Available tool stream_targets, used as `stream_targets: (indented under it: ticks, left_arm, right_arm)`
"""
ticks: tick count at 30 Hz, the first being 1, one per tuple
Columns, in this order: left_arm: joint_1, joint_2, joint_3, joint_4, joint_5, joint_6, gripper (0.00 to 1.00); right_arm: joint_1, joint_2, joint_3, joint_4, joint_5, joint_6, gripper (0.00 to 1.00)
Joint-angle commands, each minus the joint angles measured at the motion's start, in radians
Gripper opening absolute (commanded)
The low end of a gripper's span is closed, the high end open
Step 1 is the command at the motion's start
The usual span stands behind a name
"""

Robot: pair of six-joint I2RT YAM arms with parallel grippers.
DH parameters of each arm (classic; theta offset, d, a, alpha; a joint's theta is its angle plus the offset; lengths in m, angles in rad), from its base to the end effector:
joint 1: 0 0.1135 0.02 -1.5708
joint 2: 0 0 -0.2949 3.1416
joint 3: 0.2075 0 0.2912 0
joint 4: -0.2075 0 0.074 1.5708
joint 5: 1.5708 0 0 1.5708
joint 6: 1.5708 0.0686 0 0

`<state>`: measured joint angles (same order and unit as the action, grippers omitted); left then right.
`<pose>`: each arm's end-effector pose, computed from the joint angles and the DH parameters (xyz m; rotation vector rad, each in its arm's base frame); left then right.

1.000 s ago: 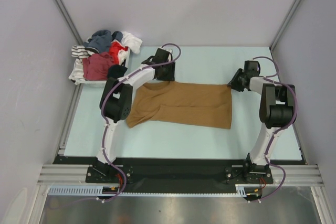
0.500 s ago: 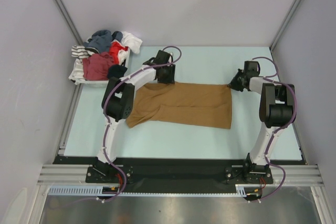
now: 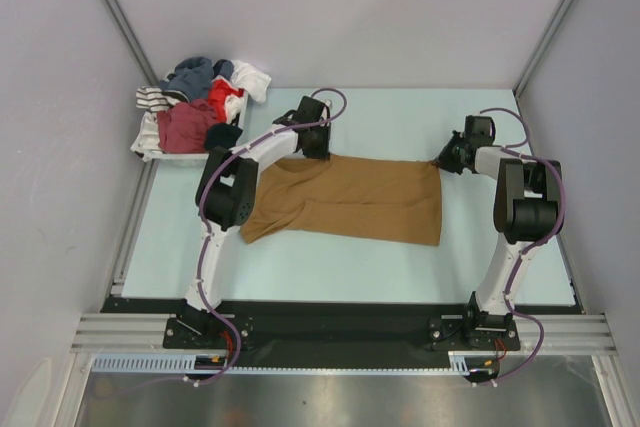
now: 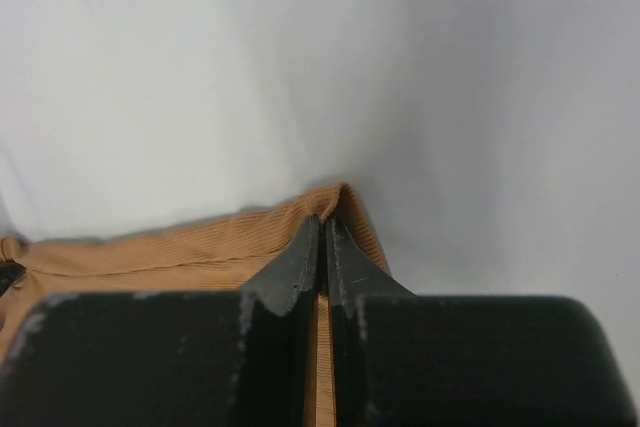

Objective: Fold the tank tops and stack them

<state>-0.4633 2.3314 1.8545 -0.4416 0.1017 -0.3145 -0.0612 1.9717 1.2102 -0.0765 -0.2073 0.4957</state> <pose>0.5250 -0.2701 0.1366 0.2324 2.5291 -0.4453 0.4771 -0.0151 0.1269 0.5752 2.3652 0.4482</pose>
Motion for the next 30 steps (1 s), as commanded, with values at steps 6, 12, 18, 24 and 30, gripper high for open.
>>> stream_targets:
  ticks: [6, 12, 18, 24, 30]
  left_arm:
    - [0.003, -0.050, 0.028, 0.006, -0.031, 0.009, 0.00]
    - [0.003, -0.107, 0.014, -0.019, -0.085, 0.035, 0.00]
    - [0.003, -0.148, -0.008, -0.019, -0.092, 0.043, 0.00]
    - [0.003, -0.188, -0.046, -0.008, -0.088, 0.045, 0.00]
    - [0.002, -0.211, -0.084, 0.001, -0.086, 0.043, 0.00]
  right_arm:
    - [-0.002, -0.020, 0.038, 0.018, -0.027, -0.017, 0.00]
    - [0.001, -0.045, 0.038, 0.007, -0.024, -0.025, 0.00]
    - [0.021, -0.077, 0.035, -0.005, 0.005, -0.046, 0.00]
    - [0.035, -0.105, 0.029, -0.014, 0.034, -0.059, 0.00]
    - [0.035, -0.129, -0.006, -0.008, 0.039, -0.055, 0.00]
